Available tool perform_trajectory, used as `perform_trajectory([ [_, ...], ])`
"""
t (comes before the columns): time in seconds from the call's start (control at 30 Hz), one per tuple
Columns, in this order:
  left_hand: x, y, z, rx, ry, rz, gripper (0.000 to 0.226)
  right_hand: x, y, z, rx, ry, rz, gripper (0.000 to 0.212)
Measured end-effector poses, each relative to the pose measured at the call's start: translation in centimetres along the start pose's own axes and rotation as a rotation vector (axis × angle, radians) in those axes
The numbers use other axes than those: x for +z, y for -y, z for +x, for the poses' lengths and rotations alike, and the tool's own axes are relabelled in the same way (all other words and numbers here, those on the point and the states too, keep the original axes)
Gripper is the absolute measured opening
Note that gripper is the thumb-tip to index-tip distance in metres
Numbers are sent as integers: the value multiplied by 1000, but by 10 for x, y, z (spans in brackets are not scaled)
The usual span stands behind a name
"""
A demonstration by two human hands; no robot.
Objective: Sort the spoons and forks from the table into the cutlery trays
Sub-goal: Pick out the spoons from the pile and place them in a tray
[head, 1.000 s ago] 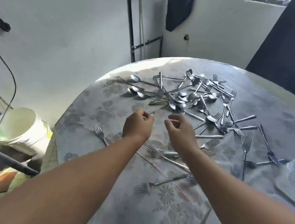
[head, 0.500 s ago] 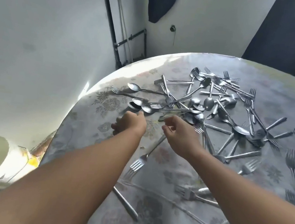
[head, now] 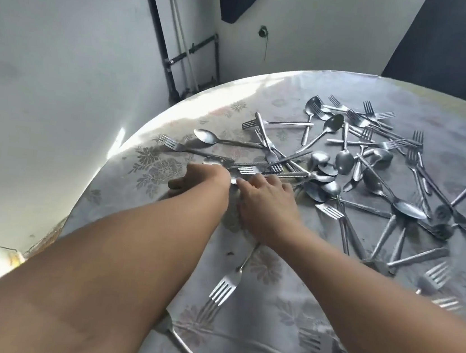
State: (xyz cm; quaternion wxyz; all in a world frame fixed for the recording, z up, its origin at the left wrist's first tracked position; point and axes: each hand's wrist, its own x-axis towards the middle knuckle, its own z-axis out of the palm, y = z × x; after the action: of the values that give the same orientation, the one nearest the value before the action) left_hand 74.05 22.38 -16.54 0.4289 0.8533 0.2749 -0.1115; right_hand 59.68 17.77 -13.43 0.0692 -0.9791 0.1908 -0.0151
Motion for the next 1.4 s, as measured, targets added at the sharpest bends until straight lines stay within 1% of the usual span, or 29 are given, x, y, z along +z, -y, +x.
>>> perform_trajectory([
  [0.03,-6,-2,-4,2,-10,-39,46,1,2,3,7,-5,-12,30],
  [0.13,-26,-6,-20,196,46,-69,40,3,2,7,25,-75,16,26],
  [0.2,-38,-5,-25,321,13,-211,35,5,2,8,8,-131,26,27],
  [0.23,-45,-6,-29,372,-10,-286,29,7,2,8,-6,-149,27,25],
  [0.27,-47,-7,-27,387,-26,-353,20,8,2,8,-24,-170,26,21],
  [0.33,-54,-13,-28,352,-32,-486,7,8,3,8,-80,-200,-6,16],
  [0.43,-65,-26,-25,284,-47,-663,11,9,3,5,-196,-223,-47,19],
  [0.5,-67,-32,-24,243,-15,-703,17,9,3,3,-224,-308,-13,22],
  [0.57,-66,-40,-20,208,21,-722,24,8,5,0,-204,-415,73,13],
  [0.63,-63,-46,-15,192,36,-692,31,4,7,-3,-225,-500,187,6],
  [0.7,-60,-50,-12,184,47,-615,44,-5,9,-3,-237,-546,304,5],
  [0.77,-58,-53,-8,142,87,-590,53,-13,9,2,-179,-544,455,5],
  [0.83,-62,-50,-3,92,138,-603,48,-18,9,11,-115,-555,589,3],
  [0.87,-61,-45,1,83,151,-612,44,-20,8,17,-84,-568,616,6],
  [0.93,-60,-29,11,98,200,-609,33,-24,9,33,-12,-520,614,19],
  [1.0,-57,-13,22,105,273,-598,18,-29,10,48,29,-394,559,37],
  [1.03,-55,-7,26,99,316,-600,15,-31,12,56,39,-322,547,47],
  [1.07,-54,-4,30,96,356,-598,18,-32,14,65,44,-254,555,59],
  [1.1,-53,-1,34,102,399,-596,22,-31,15,75,47,-198,559,65],
  [1.13,-54,0,36,114,438,-597,22,-28,16,85,59,-168,535,63],
  [1.17,-54,1,37,125,463,-599,19,-24,16,95,77,-156,474,52],
  [1.23,-56,1,36,137,485,-600,4,-15,16,112,110,-150,350,27],
  [1.27,-56,1,37,141,484,-597,7,-11,15,119,128,-150,321,21],
  [1.33,-55,2,39,156,484,-590,16,-5,14,126,145,-136,284,21],
  [1.4,-53,2,38,185,477,-558,17,1,13,130,132,-93,211,28],
])
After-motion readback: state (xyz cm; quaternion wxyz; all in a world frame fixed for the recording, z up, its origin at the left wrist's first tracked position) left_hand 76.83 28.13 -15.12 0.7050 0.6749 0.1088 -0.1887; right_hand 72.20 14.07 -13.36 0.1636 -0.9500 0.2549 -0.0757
